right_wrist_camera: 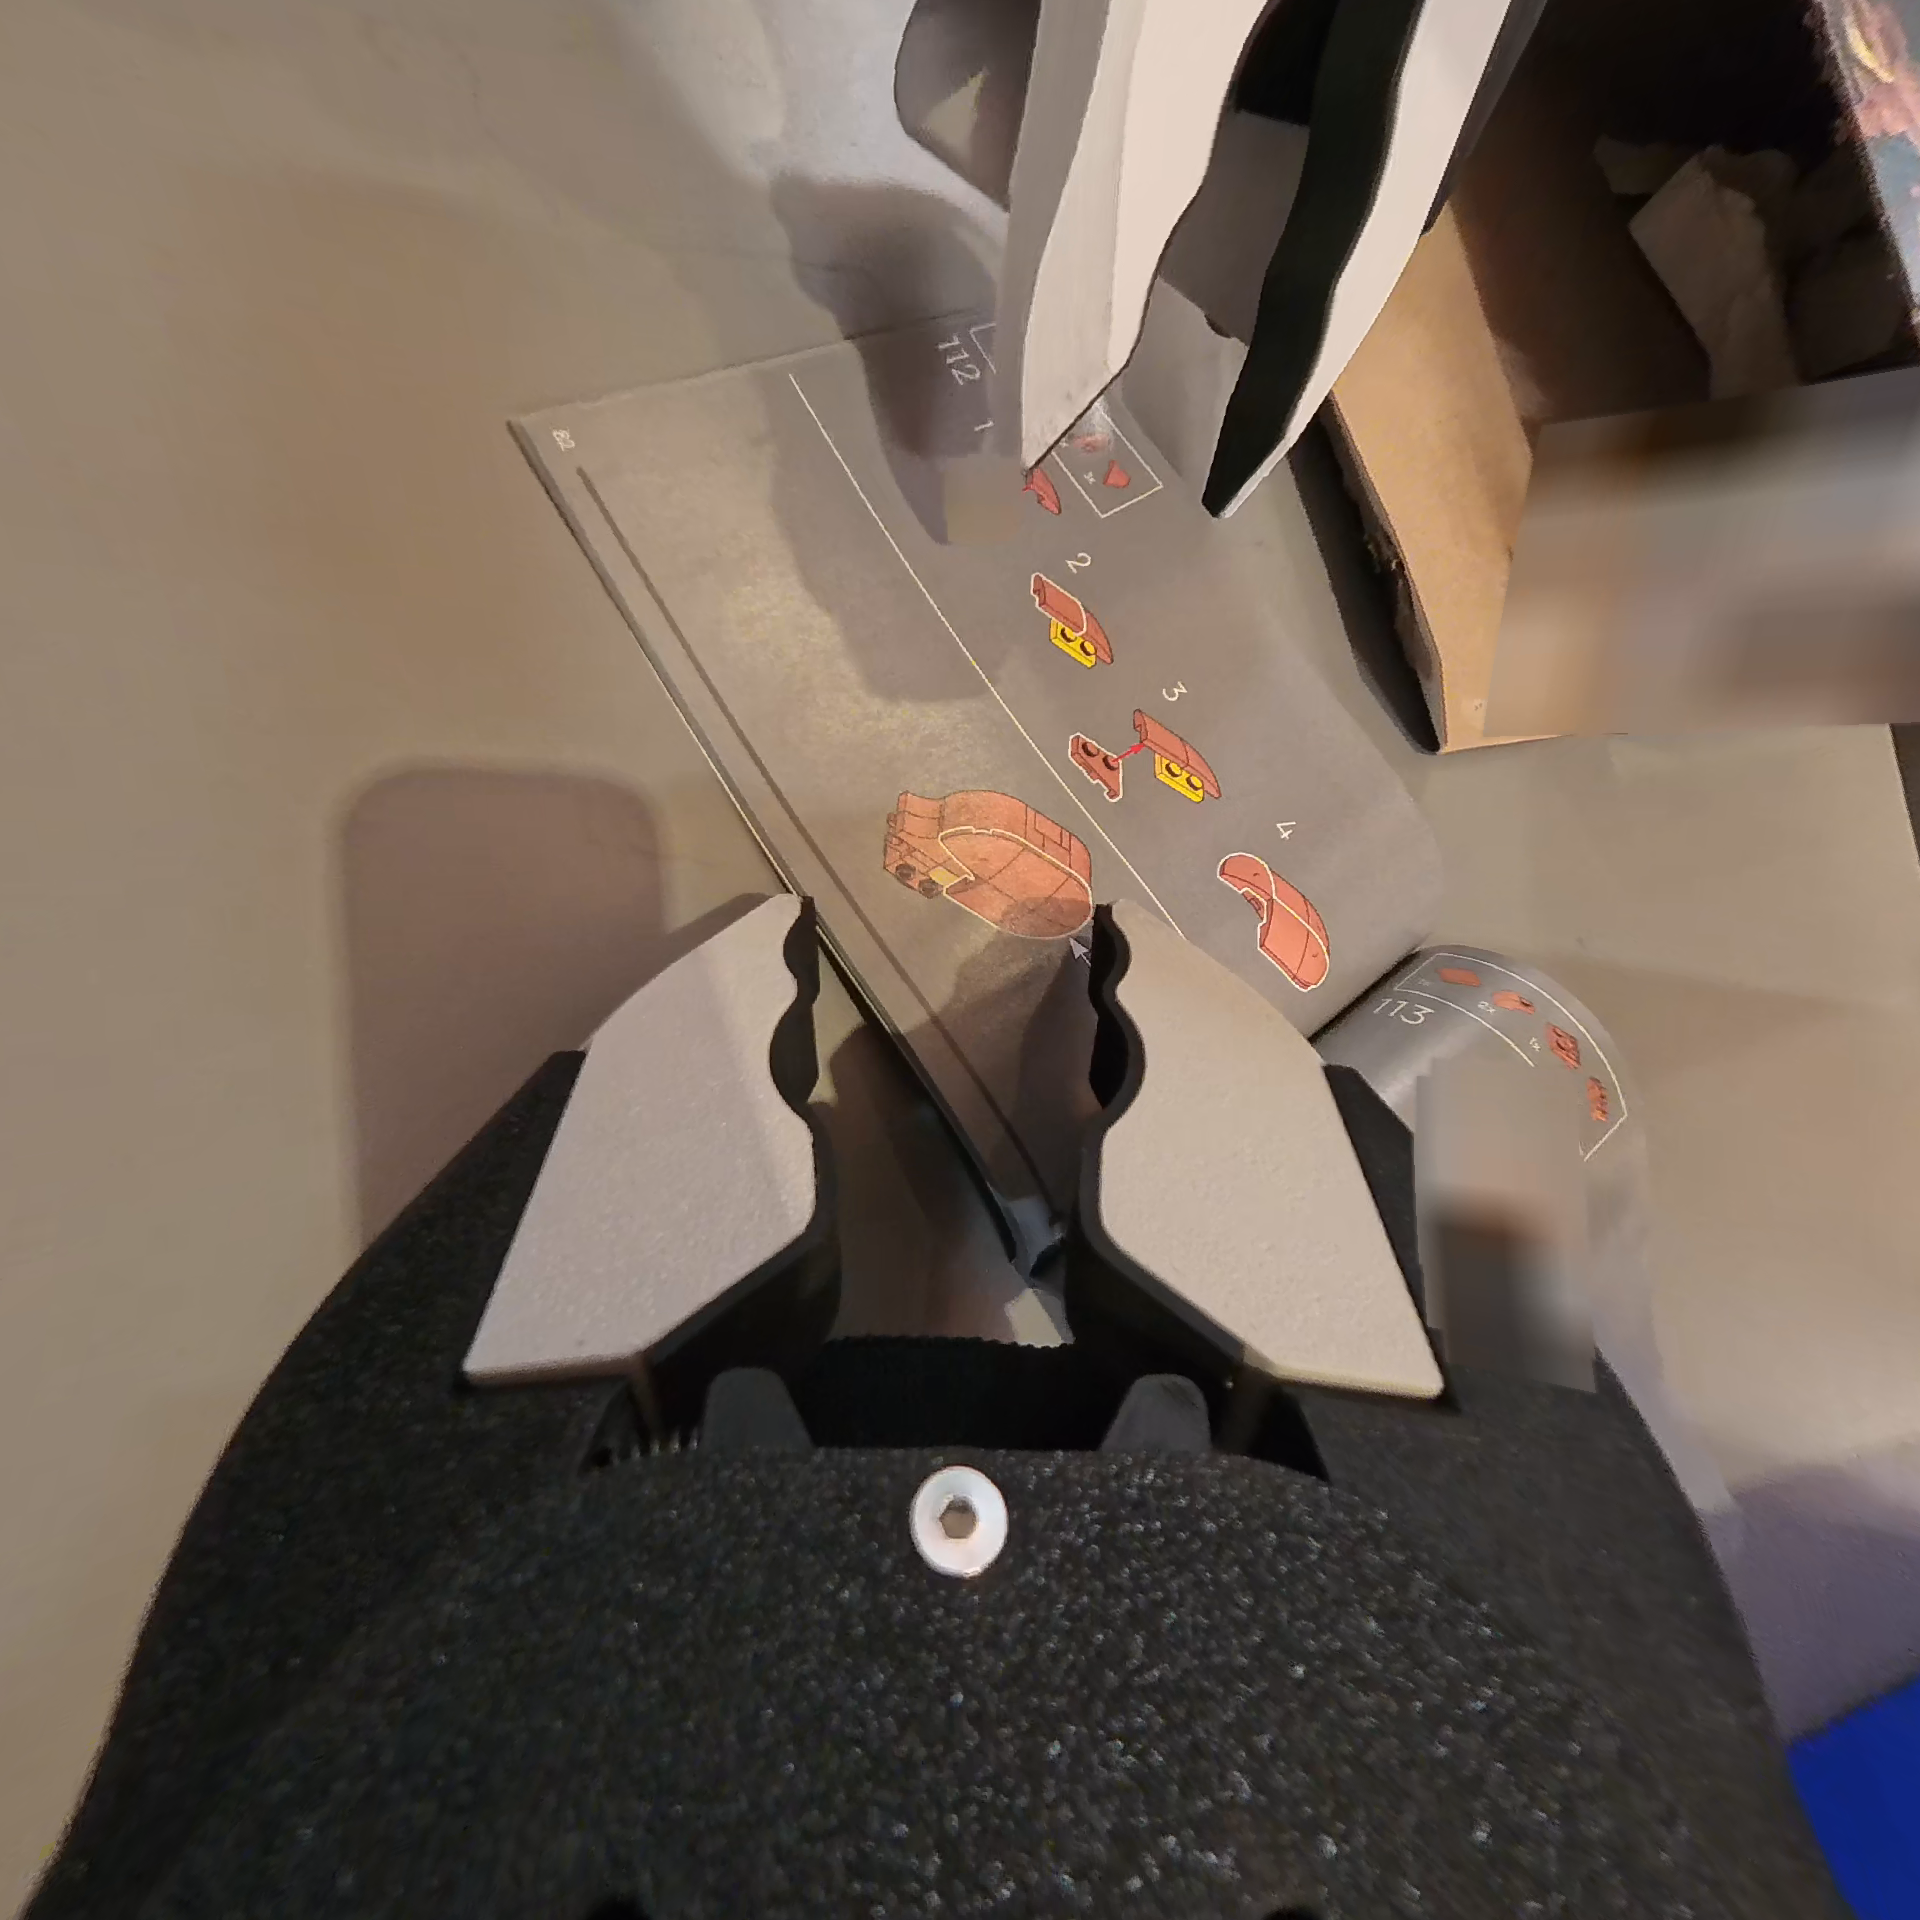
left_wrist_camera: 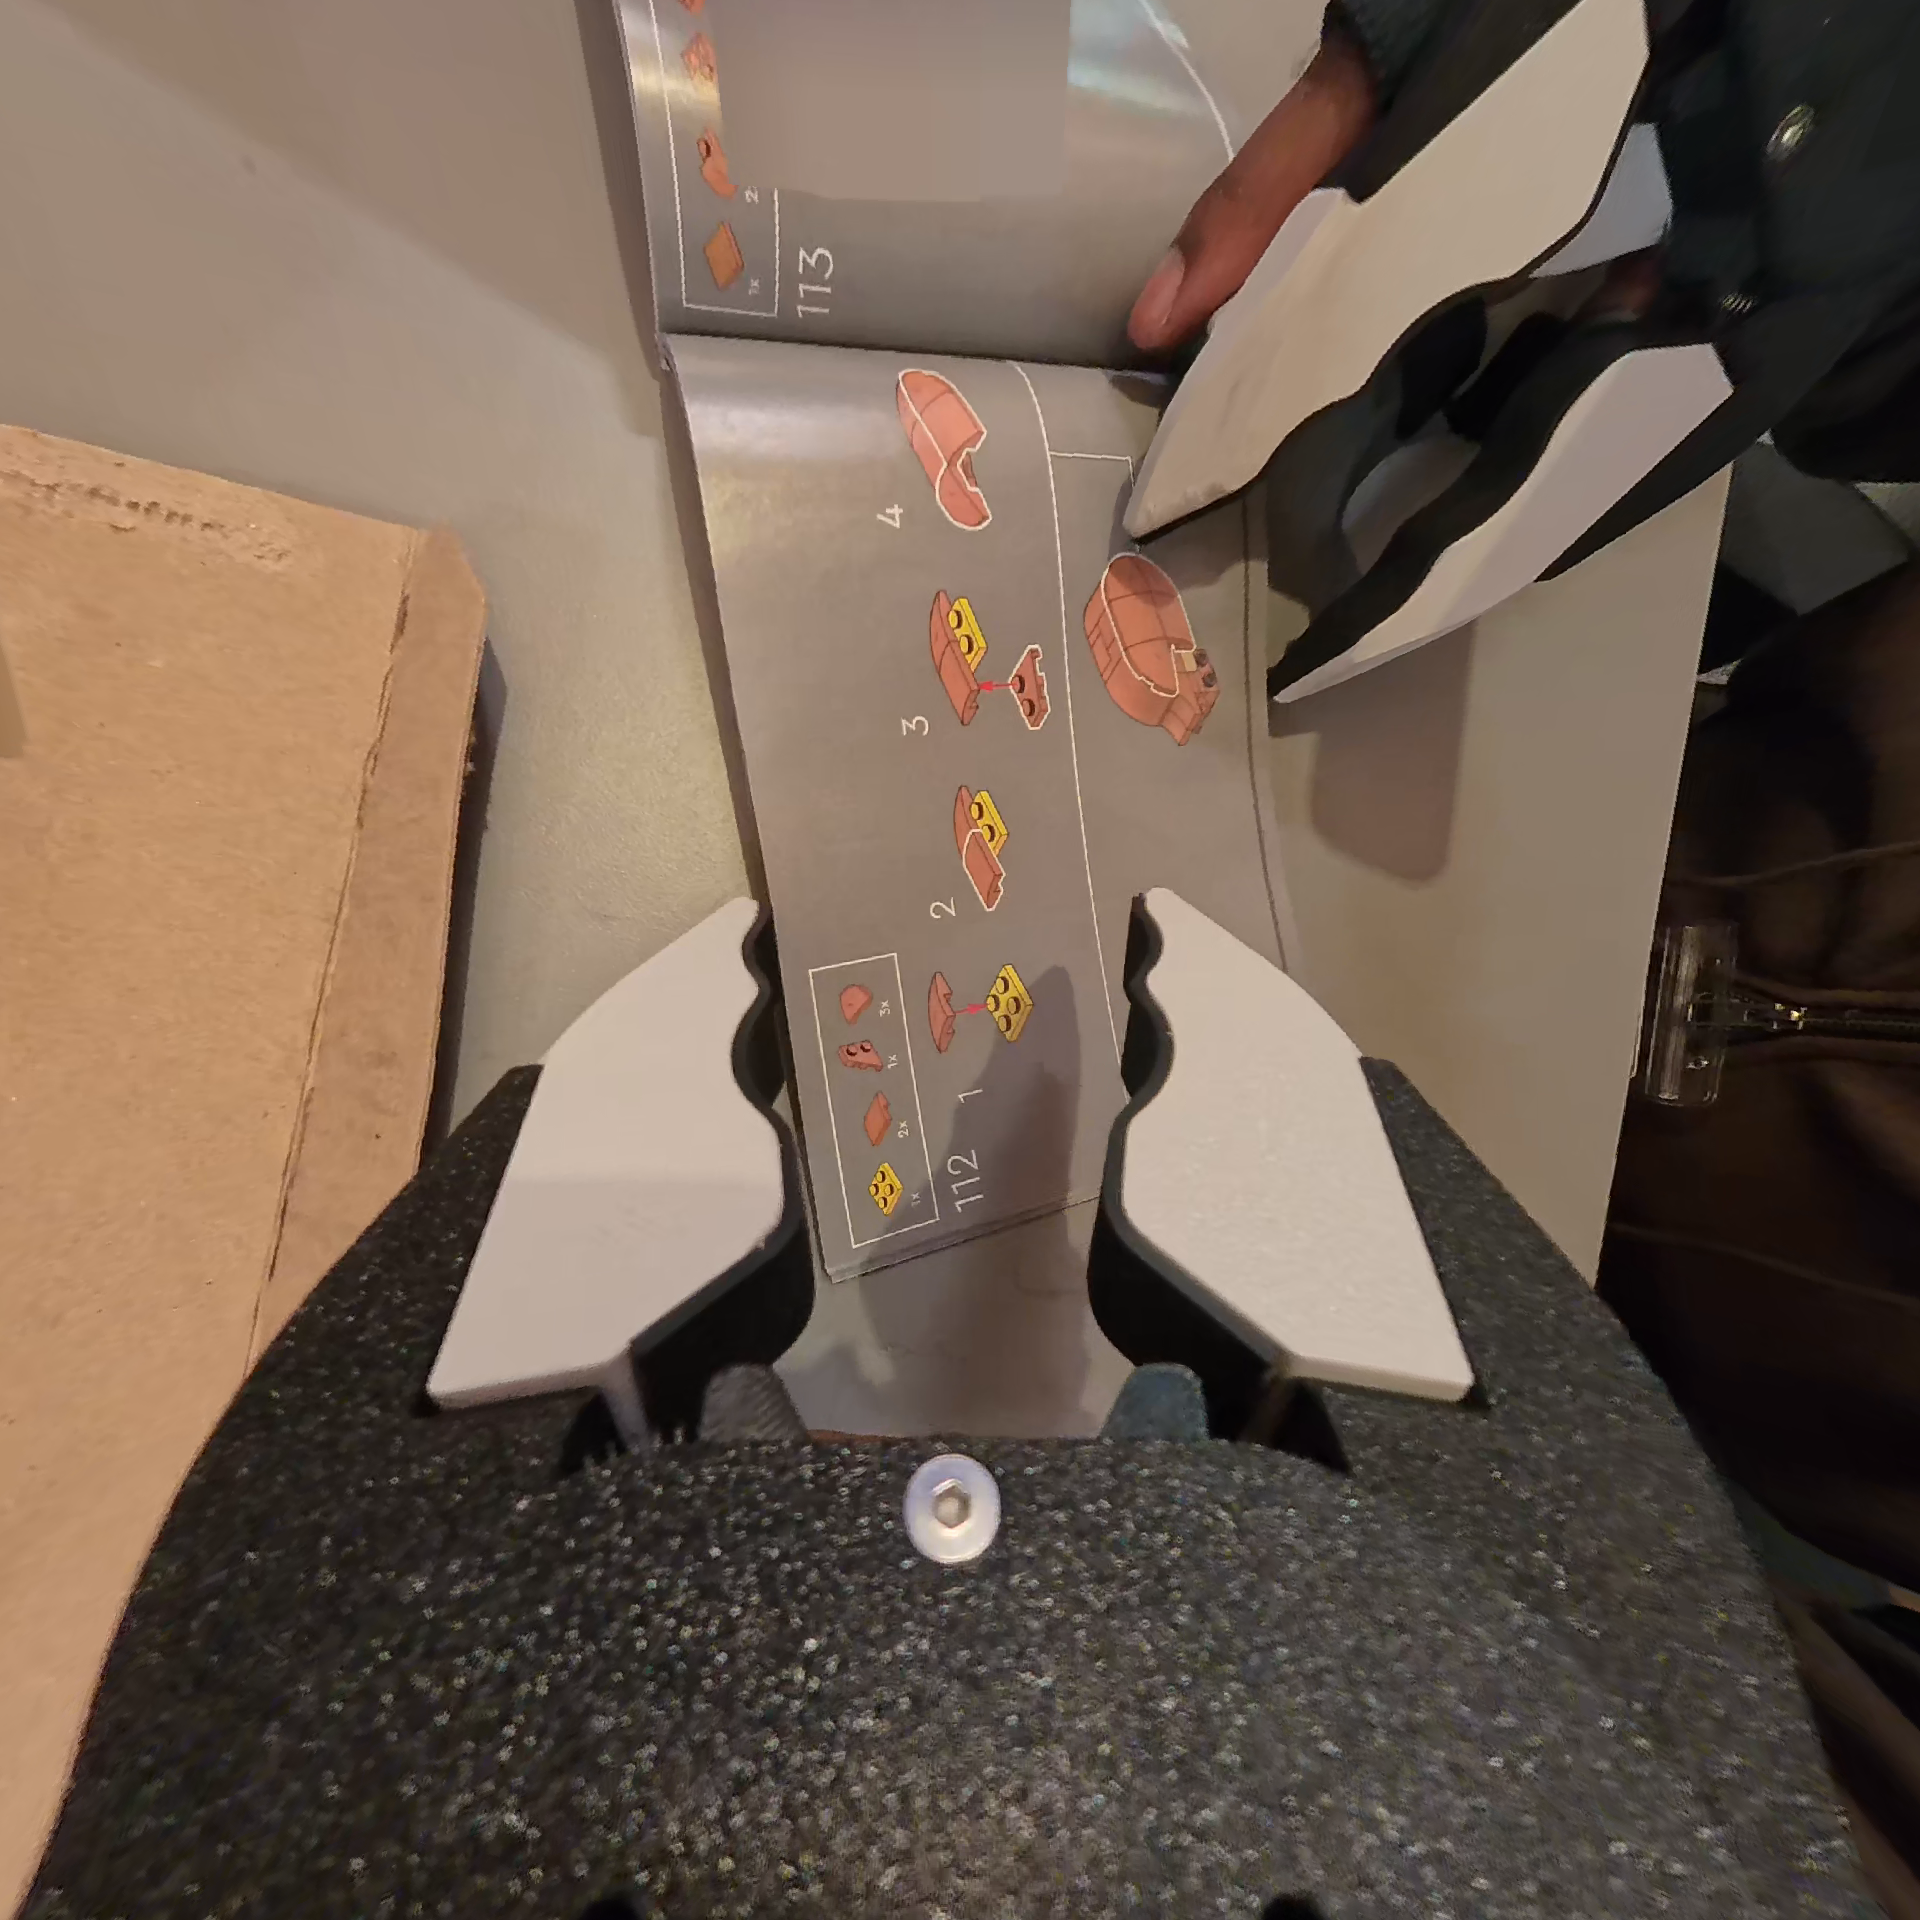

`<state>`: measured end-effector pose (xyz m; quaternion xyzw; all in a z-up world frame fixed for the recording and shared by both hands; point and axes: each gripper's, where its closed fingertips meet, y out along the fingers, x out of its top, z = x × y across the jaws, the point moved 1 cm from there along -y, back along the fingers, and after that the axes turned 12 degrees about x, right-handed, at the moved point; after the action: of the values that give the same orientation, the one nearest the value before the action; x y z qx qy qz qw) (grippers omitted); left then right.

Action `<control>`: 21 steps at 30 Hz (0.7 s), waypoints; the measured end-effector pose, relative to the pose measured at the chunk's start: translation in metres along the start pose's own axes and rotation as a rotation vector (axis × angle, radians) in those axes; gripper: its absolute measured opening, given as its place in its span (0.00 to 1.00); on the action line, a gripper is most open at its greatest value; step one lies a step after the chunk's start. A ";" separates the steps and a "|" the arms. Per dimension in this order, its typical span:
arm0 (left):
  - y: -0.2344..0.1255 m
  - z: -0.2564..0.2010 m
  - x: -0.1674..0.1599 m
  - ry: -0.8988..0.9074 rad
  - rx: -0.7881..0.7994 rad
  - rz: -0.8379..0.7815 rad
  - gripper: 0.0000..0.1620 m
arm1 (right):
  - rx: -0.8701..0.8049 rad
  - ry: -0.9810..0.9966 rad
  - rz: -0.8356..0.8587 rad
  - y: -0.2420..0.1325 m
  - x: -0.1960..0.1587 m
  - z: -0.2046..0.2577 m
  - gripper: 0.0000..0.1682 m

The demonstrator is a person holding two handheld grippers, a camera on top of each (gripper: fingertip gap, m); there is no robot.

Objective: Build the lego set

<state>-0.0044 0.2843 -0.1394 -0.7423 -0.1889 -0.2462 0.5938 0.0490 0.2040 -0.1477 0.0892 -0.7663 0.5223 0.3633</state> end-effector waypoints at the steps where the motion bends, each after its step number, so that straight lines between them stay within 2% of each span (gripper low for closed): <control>1: -0.001 0.000 0.001 -0.003 -0.004 -0.007 0.40 | -0.002 -0.001 0.000 -0.001 0.000 0.000 0.30; 17: -0.014 -0.005 0.019 -0.072 -0.096 -0.129 0.36 | -0.011 -0.015 -0.003 -0.002 0.002 -0.001 0.31; 21: -0.012 -0.004 0.018 -0.075 -0.091 -0.118 0.36 | -0.016 -0.029 0.000 -0.001 0.002 0.000 0.30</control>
<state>0.0026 0.2828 -0.1188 -0.7648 -0.2432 -0.2612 0.5364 0.0477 0.2039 -0.1454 0.0938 -0.7755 0.5150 0.3530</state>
